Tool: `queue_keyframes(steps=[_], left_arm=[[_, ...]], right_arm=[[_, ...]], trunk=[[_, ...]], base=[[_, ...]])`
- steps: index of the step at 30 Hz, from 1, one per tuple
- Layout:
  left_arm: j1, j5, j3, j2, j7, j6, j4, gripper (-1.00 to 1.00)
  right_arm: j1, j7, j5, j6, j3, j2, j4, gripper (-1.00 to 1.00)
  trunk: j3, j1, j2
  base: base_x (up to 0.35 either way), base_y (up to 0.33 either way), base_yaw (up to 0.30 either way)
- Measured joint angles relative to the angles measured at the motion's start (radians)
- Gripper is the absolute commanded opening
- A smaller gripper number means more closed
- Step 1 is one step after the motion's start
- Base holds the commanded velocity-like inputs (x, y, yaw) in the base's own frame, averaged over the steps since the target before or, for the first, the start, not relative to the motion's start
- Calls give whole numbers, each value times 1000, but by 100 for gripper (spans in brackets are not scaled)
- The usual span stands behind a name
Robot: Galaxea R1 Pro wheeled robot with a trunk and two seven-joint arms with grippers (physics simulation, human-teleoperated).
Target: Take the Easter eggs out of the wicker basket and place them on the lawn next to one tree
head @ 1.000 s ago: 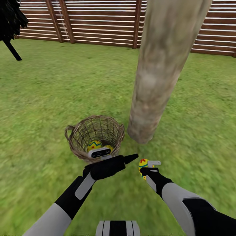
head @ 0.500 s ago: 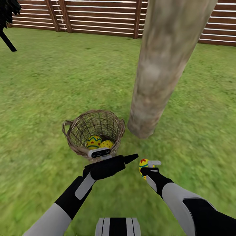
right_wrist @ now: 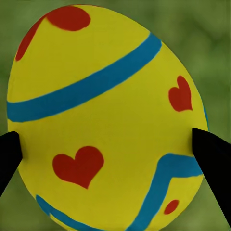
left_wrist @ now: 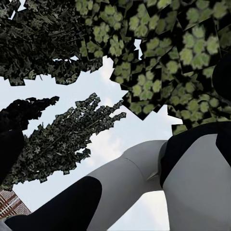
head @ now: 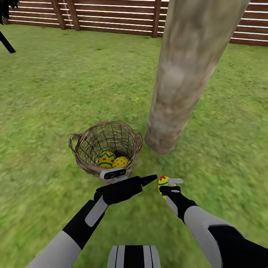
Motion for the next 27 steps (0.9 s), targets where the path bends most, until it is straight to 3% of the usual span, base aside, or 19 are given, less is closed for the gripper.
queue_keyframes(steps=[26, 27], left_arm=[[0, 0, -2, 0, 0, -6, 12, 100], [0, 1, -2, 0, 0, -6, 12, 100]], right_arm=[[0, -17, 3, 11, 4, 6, -3, -100], [0, -17, 3, 11, 4, 6, -3, 100]], trunk=[[0, 0, 0], [0, 0, 0]], base=[[0, 0, 0], [0, 0, 0]])
